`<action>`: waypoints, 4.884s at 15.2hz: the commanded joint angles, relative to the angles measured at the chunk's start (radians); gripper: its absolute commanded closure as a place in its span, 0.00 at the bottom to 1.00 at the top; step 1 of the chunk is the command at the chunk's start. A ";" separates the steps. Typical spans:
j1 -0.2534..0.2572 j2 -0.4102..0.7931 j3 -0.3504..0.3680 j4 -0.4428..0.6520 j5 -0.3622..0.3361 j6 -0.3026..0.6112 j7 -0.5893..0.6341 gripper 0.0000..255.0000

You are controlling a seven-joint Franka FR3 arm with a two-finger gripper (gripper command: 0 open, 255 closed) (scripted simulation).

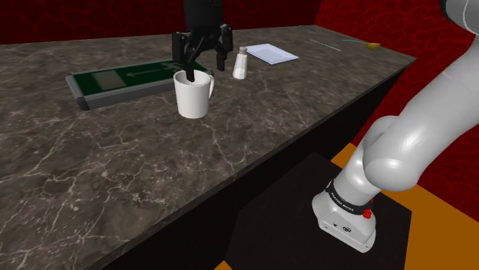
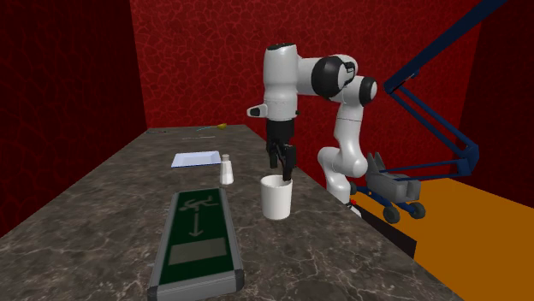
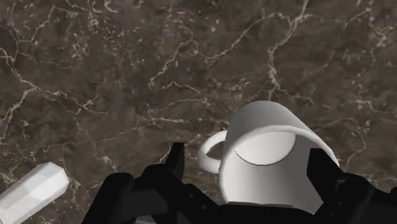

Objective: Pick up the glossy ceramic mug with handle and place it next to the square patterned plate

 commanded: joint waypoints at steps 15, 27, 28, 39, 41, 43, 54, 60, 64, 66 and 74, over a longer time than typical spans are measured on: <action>0.044 0.179 0.061 0.089 -0.045 0.078 0.088 0.00; 0.044 0.179 0.061 0.089 -0.045 0.078 0.088 1.00; 0.044 0.179 0.061 0.089 -0.045 0.078 0.088 1.00; 0.047 0.191 0.063 0.225 -0.049 -0.046 0.089 1.00; 0.048 0.197 0.064 0.258 -0.051 -0.075 0.091 1.00; 0.050 0.204 0.065 0.294 -0.054 -0.104 0.092 1.00; 0.068 0.269 0.075 0.524 -0.082 -0.276 0.107 1.00; 0.090 0.331 0.083 0.690 -0.110 -0.386 0.120 1.00; 0.086 0.352 0.077 0.762 -0.121 -0.436 0.101 1.00; 0.044 0.322 0.058 0.724 -0.108 -0.424 0.046 1.00; -0.090 0.267 -0.028 0.657 -0.088 -0.401 -0.163 1.00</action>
